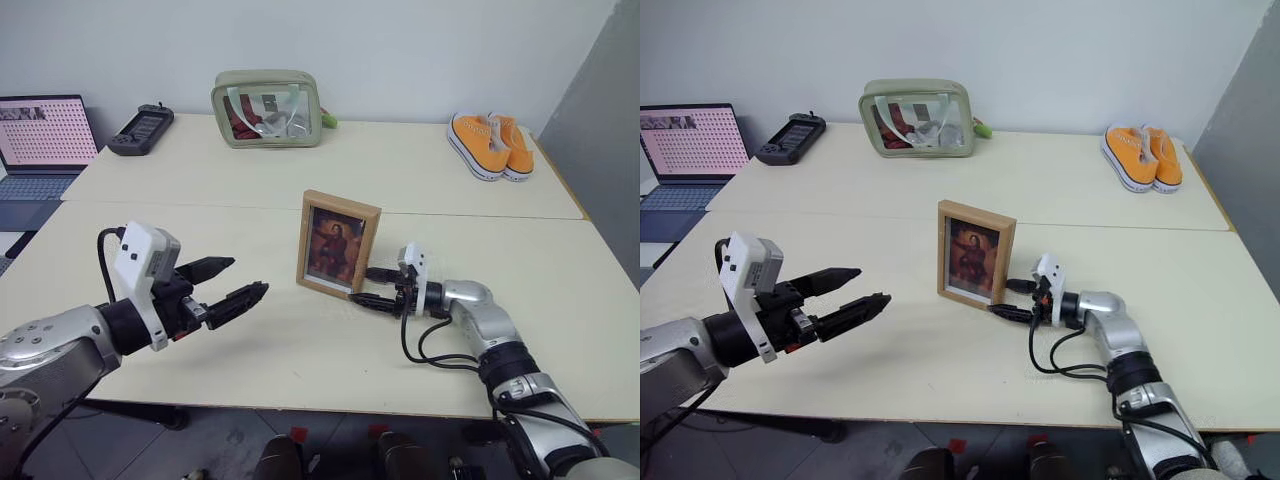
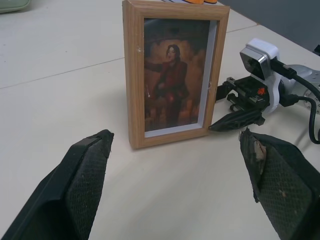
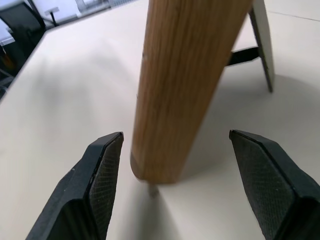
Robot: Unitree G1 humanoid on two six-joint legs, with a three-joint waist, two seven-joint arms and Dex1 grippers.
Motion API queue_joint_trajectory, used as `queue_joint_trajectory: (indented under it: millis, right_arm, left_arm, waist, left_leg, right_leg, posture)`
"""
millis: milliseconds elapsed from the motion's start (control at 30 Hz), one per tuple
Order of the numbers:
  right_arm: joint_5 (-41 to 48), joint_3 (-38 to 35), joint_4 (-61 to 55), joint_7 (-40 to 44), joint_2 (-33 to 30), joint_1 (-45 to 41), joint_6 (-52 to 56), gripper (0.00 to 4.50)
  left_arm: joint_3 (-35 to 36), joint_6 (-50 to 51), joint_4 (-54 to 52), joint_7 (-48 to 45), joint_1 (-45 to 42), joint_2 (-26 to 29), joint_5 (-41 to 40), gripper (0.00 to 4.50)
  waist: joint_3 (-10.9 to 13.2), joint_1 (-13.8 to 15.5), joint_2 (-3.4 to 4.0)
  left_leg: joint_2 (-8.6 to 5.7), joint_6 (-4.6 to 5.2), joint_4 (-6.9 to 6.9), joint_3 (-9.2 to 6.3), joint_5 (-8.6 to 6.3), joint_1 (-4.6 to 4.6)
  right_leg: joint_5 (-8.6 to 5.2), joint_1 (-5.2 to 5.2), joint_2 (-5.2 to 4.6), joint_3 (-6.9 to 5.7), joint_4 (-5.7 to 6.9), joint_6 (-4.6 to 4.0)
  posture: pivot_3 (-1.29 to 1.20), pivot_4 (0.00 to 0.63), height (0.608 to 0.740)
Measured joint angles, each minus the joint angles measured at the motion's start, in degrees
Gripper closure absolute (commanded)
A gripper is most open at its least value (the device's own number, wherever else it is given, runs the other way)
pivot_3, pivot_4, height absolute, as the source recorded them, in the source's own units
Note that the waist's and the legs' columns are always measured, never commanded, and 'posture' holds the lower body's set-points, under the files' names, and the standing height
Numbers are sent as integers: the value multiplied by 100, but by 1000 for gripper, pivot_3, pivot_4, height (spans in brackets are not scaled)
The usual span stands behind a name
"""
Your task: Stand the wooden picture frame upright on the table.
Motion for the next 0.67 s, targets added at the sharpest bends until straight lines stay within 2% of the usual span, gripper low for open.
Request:
queue_joint_trajectory:
  millis: [167, 300, 467, 667]
  right_arm:
    - [-413, -95, -1120, -476, -858, 359, 152, 938]
    - [-121, -608, -2730, -927, -1229, 765, 1203, 938]
    - [609, -1056, -4573, -1560, -1241, 1024, 2654, 938]
    - [1152, -1279, -5314, -2168, -1156, 1190, 3561, 938]
  left_arm:
    - [-144, -2, 144, -130, -245, -7, -48, 169]
    - [-301, -13, 251, -218, -412, -90, -47, 169]
    - [-555, -19, 282, -332, -536, -215, 0, 169]
    - [-860, -20, 334, -433, -713, -223, 284, 169]
  waist:
    - [1, 13, 0]
    - [1, 6, 0]
    - [1, 1, 0]
    - [1, 8, -1]
  left_leg:
    - [0, 0, -3, 1, -1, -3]
    - [2, -1, -14, 0, -1, -2]
    - [2, -1, -19, 0, 0, 0]
    - [2, 0, -19, 1, 0, -3]
  right_leg:
    - [0, 0, -1, 1, -11, 0]
    - [0, 0, 0, 2, -15, 0]
    - [0, 2, 0, 2, -20, 1]
    - [0, 7, 0, 2, -42, 2]
  posture:
    - [0, 150, 740]
    - [0, 150, 740]
    - [0, 150, 740]
    - [0, 150, 740]
